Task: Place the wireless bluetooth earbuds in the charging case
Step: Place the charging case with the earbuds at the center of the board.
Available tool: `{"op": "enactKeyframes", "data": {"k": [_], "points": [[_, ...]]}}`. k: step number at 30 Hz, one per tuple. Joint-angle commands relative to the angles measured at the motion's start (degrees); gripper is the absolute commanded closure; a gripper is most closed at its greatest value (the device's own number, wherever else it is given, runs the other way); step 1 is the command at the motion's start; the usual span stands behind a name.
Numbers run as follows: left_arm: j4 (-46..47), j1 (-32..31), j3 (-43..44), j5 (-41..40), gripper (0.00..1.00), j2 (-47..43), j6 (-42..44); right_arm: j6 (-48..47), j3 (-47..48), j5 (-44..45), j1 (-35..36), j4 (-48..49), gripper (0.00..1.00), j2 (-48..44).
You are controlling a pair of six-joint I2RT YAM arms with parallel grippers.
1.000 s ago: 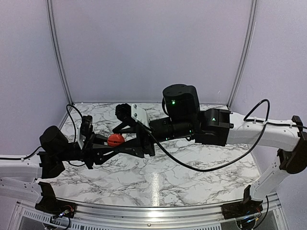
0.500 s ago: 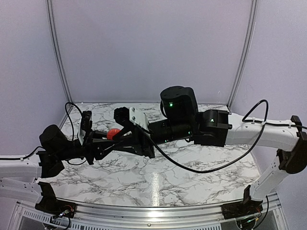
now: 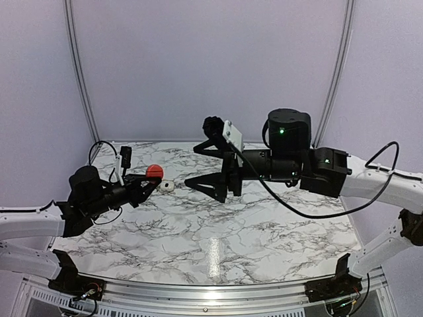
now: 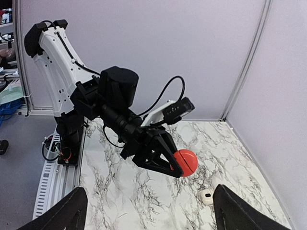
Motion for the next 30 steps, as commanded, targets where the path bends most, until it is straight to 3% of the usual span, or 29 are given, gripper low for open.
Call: {"op": "enactKeyframes", "data": {"k": [1, 14, 30], "points": [[-6.3, 3.3, 2.1, -6.3, 1.0, 6.0, -4.9, 3.6, -3.1, 2.9, -2.2, 4.4, 0.07, -3.7], [-6.7, 6.9, 6.7, 0.4, 0.96, 26.5, -9.9, 5.0, -6.7, 2.8, -2.9, 4.7, 0.04, -5.3], [-15.0, 8.3, 17.0, -0.6, 0.89, 40.9, -10.7, 5.2, -7.5, 3.7, -2.9, 4.0, 0.02, -5.5]]}}
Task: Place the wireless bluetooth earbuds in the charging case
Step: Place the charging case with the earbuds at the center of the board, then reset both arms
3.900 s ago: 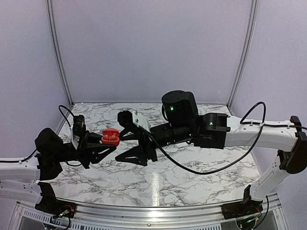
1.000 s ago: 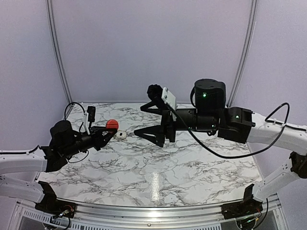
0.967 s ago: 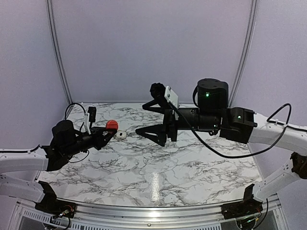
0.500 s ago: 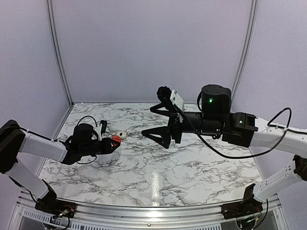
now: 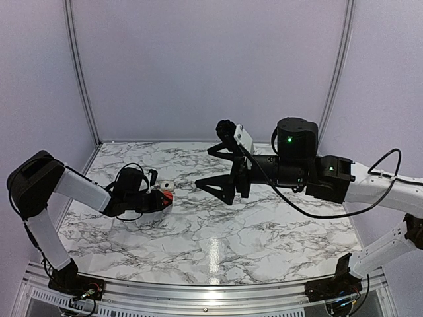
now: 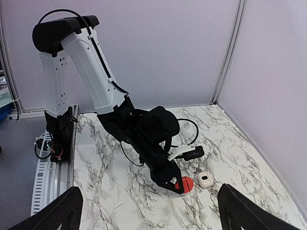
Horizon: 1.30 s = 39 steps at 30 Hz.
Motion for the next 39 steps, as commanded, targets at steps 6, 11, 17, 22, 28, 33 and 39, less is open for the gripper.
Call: {"op": "enactKeyframes", "data": {"k": [6, 11, 17, 22, 28, 33, 39], "points": [[-10.4, 0.8, 7.1, -3.6, 0.77, 5.0, -0.1, 0.7, -0.2, 1.0, -0.2, 0.3, 0.02, -1.1], [-15.8, 0.9, 9.0, -6.7, 0.63, 5.5, 0.4, 0.6, -0.3, 1.6, -0.3, 0.4, 0.02, -1.1], [-23.2, 1.1, 10.7, -13.2, 0.47, 2.8, 2.0, 1.4, -1.1, 2.1, -0.3, 0.0, 0.01, -1.8], [-26.5, 1.1, 10.6, -16.9, 0.28, -3.3, 4.9, 2.0, -1.6, 3.1, -0.3, -1.3, 0.01, -2.2], [-29.1, 1.1, 9.7, -18.6, 0.01, -11.4, 8.5, 3.6, -3.0, 5.1, -0.8, -2.5, 0.01, -3.3], [-32.5, 1.3, 9.1, -21.3, 0.01, -20.7, 10.4, 7.5, -6.4, 5.4, -5.1, -1.6, 0.02, -5.6], [-38.5, 4.9, 10.8, -21.4, 0.01, -30.5, 11.9, 16.8, -12.6, 5.2, -18.3, 0.7, 0.01, -9.1]]}}
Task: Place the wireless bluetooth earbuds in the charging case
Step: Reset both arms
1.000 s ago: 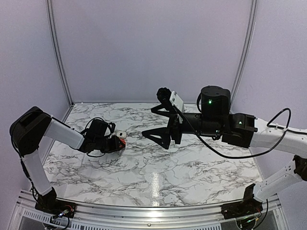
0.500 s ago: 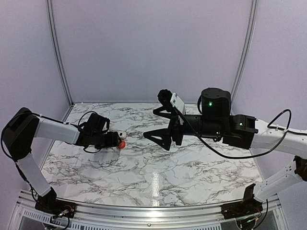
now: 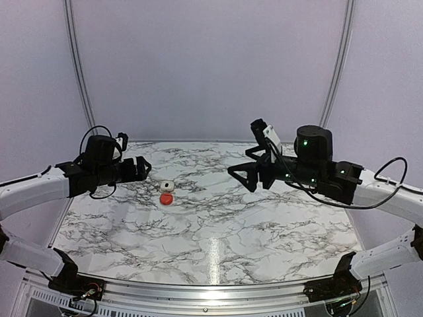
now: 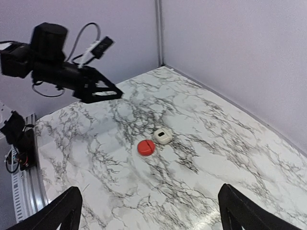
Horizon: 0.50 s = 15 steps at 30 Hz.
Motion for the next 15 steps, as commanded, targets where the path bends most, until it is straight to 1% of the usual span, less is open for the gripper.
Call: {"op": "enactKeyframes", "data": {"k": [1, 4, 5, 8, 11, 15], "points": [[-7.2, 4.5, 1.3, -0.8, 0.01, -6.0, 1.7, 8.9, -4.5, 1.5, -10.1, 2.3, 0.01, -3.2], [-8.8, 10.6, 0.4, 1.4, 0.01, -9.4, 0.7, 11.8, -8.5, 0.9, -18.3, 2.9, 0.01, -4.6], [-9.0, 13.6, -0.2, 2.0, 0.01, -10.1, 0.5, 12.8, -9.8, 0.6, -20.8, 2.9, 0.01, -5.2], [-9.5, 19.3, -2.5, 3.0, 0.01, -11.4, -0.7, 14.7, -13.7, 0.6, -27.4, 2.9, 0.01, -6.2], [-9.2, 22.6, -5.1, 3.9, 0.01, -12.2, -2.7, 16.5, -16.3, 0.9, -33.3, 2.9, 0.02, -6.0], [-6.6, 23.0, -8.9, 4.2, 0.01, -12.6, -3.8, 18.2, -19.5, 0.6, -39.1, 6.6, 0.02, -3.6]]}}
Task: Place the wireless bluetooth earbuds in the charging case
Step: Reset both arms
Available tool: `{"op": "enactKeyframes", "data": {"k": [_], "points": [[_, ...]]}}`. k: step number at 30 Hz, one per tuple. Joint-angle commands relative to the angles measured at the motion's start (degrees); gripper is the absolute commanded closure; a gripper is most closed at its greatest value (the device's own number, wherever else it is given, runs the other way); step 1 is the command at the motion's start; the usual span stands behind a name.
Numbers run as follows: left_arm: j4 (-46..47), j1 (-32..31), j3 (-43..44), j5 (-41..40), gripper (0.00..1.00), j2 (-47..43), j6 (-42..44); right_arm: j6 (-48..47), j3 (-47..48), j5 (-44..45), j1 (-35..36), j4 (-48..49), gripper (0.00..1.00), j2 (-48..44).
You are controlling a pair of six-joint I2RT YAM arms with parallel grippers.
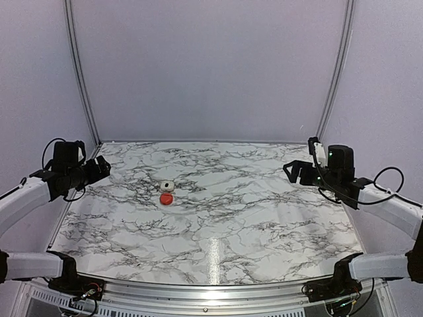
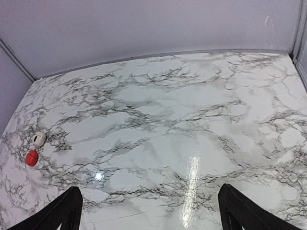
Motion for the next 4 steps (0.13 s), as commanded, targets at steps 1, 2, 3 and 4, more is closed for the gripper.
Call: {"op": "enactKeyframes", "data": {"k": [1, 2, 3, 4], "points": [[0.7, 0.4, -4.1, 2.3, 0.01, -0.7, -1.9, 3.6, -2.4, 0.2, -5.0, 5.2, 0.02, 1.9], [1.3, 0.4, -4.7, 2.6, 0.01, -0.5, -1.9, 3.6, -2.8, 0.8, -5.0, 6.0, 0.02, 2.5], [1.7, 0.4, -5.2, 2.6, 0.01, -0.3, -1.9, 3.6, -3.0, 1.1, -5.0, 6.6, 0.01, 3.0], [2.0, 0.4, -5.6, 2.7, 0.01, -0.1, -1.8, 3.7, -3.1, 1.3, -5.0, 7.1, 0.01, 3.7]]}}
